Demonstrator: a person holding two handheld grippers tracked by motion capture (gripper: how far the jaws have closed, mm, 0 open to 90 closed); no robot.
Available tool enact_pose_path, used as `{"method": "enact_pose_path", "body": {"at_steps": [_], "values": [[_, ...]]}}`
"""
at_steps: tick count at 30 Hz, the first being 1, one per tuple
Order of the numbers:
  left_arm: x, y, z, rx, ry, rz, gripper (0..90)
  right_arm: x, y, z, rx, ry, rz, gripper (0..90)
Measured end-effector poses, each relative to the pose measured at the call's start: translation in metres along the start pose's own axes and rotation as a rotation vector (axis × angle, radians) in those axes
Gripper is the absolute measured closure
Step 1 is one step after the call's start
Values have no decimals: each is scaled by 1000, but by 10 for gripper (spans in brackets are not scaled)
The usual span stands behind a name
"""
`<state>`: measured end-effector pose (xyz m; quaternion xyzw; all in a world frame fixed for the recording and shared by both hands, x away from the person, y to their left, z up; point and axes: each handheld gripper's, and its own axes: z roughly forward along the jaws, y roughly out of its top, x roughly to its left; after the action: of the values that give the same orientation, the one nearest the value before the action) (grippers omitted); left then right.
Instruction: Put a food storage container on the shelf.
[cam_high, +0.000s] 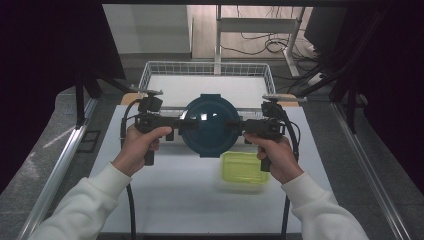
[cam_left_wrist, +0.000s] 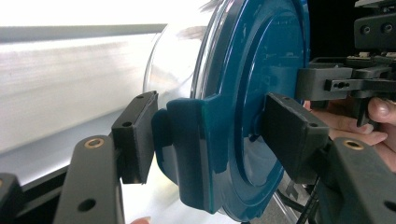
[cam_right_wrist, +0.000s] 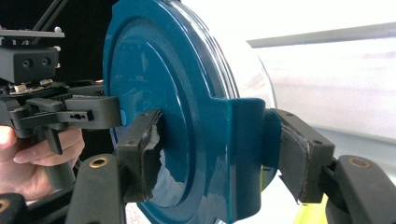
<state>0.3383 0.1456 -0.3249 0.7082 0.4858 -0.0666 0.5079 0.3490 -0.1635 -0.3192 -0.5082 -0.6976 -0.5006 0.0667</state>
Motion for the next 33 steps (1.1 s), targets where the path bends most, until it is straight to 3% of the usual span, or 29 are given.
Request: {"method": "enact_pose_path", "body": {"at_steps": [23,33], "values": [[-4,51,-5,-18,8,26,377,4,46,-3,-27,15,-11,371],[-3,62,-5,-22,6,31,377,4,59,-3,-33,16,-17,373]]}}
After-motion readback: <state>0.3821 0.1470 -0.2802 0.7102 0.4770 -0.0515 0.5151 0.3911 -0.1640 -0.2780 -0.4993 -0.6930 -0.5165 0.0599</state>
